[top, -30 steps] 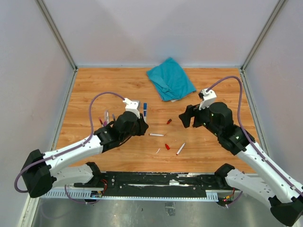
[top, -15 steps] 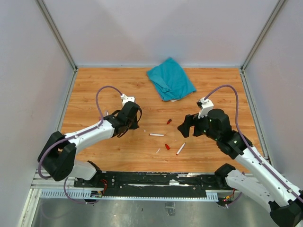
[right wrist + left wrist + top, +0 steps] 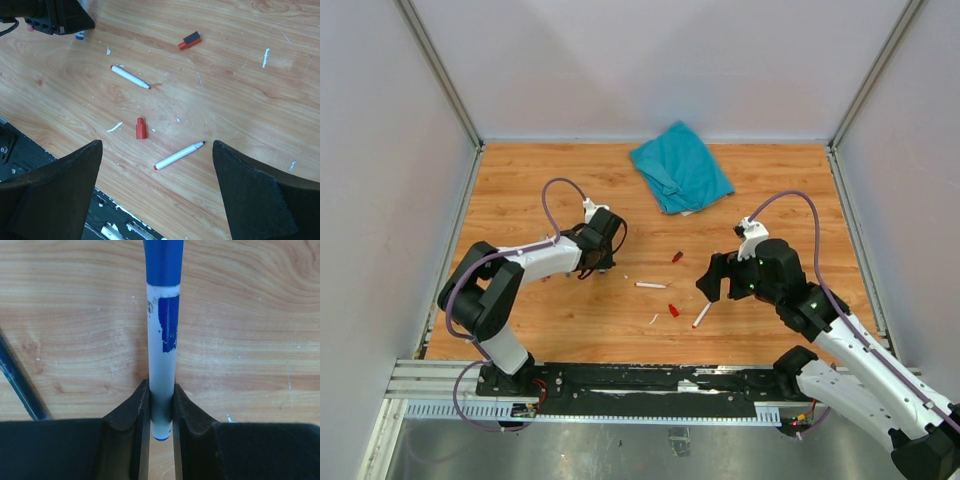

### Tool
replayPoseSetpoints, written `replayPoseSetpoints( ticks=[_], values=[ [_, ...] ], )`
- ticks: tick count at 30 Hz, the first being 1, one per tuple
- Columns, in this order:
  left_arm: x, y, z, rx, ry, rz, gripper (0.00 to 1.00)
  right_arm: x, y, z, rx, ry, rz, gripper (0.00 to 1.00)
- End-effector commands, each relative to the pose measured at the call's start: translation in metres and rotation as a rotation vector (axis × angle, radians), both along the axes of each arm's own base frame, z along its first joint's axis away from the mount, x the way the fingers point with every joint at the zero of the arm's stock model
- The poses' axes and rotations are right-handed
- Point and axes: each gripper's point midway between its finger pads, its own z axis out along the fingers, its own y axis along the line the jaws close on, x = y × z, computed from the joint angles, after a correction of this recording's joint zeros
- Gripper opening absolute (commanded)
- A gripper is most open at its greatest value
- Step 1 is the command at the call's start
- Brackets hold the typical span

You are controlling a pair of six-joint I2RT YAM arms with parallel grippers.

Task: Insert the pens into the pen caps
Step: Place the pen at the center of the board.

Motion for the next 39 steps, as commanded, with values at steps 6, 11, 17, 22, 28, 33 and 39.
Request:
replayPoseSetpoints(
  ticks=[6,11,17,22,28,33,39],
  values=[
    [0.018,0.000,-0.012,0.022,-0.002,0.021,0.12,-0.008,-0.003,-0.008,0.004,0.037,0.003,0.91],
    [0.018,0.002,-0.020,0.028,0.010,0.029,0.19,-0.009,-0.003,-0.009,0.003,0.043,0.003,0.91],
    [0.018,0.004,-0.025,0.036,0.021,0.044,0.30,-0.011,-0.004,-0.011,0.001,0.048,0.004,0.91],
    [0.016,0.006,-0.028,0.038,0.027,0.049,0.35,-0.012,-0.005,-0.012,0.001,0.049,0.005,0.92],
    [0.012,0.007,-0.029,0.036,0.030,0.051,0.35,-0.012,-0.005,-0.011,0.004,0.047,0.006,0.92],
    [0.011,0.007,-0.028,0.026,0.029,0.050,0.28,-0.013,-0.005,-0.011,0.006,0.050,0.003,0.92],
    [0.005,0.006,-0.027,0.006,0.032,0.050,0.21,-0.013,-0.006,-0.010,0.006,0.047,-0.002,0.92]
  ],
)
